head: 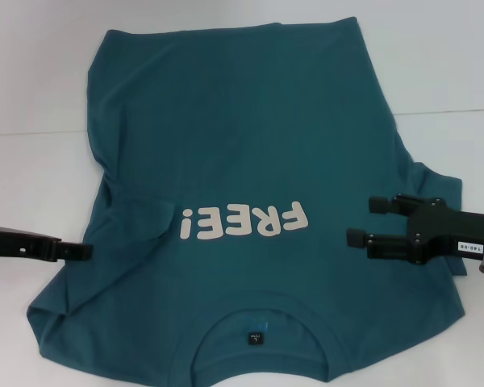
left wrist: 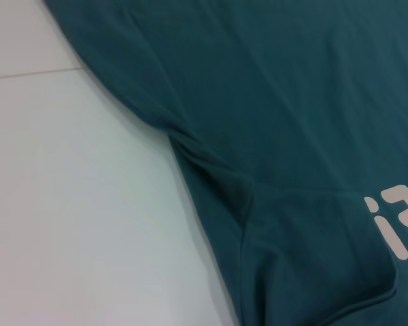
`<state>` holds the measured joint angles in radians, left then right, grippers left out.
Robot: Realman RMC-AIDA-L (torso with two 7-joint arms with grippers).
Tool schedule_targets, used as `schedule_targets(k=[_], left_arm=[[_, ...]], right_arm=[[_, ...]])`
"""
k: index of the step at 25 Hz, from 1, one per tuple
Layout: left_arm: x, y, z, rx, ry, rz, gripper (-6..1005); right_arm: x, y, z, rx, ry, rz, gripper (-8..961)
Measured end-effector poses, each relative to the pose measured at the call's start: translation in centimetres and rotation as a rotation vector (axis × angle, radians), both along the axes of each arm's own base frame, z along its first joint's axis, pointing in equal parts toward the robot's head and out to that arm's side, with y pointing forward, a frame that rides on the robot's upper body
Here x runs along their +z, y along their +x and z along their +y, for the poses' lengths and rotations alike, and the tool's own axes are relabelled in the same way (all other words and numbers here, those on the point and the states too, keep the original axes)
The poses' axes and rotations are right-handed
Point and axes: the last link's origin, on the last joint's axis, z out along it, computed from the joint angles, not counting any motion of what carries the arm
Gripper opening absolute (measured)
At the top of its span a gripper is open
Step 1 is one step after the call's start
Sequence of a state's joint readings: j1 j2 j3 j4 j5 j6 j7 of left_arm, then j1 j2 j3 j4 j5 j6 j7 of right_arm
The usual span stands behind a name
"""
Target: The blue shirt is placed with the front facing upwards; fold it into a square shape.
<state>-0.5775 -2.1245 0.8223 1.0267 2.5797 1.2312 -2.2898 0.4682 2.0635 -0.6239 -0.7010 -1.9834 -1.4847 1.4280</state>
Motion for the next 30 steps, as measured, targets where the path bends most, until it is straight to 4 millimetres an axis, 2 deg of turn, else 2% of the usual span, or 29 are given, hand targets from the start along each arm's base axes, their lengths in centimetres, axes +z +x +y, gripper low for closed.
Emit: schedule_targets(k=[5,14,24,30], left_arm=[[-0.8,-0.4,0.2,0.007,-0.001,0.007,812],[-1.0,-0.3,0.3,-0.004,0.007,0.008,784],[-1.2,-0.3,0.4,-0.01,0.004,0.018,338],[-1.3,-0.3,0.4,-0.015,0.0,0.023,110]], right_arm=[[-0.1,0.0,0.0,-0.003,-0.007,0.002,909],[0.0,0.0,-0.1,-0.006,-0.01,0.007,908],[0.0,0.1,-0.3,-0.009,-0.011,0.011,908],[0.1,0.1,-0.2,-0.009,-0.011,0.013,908]])
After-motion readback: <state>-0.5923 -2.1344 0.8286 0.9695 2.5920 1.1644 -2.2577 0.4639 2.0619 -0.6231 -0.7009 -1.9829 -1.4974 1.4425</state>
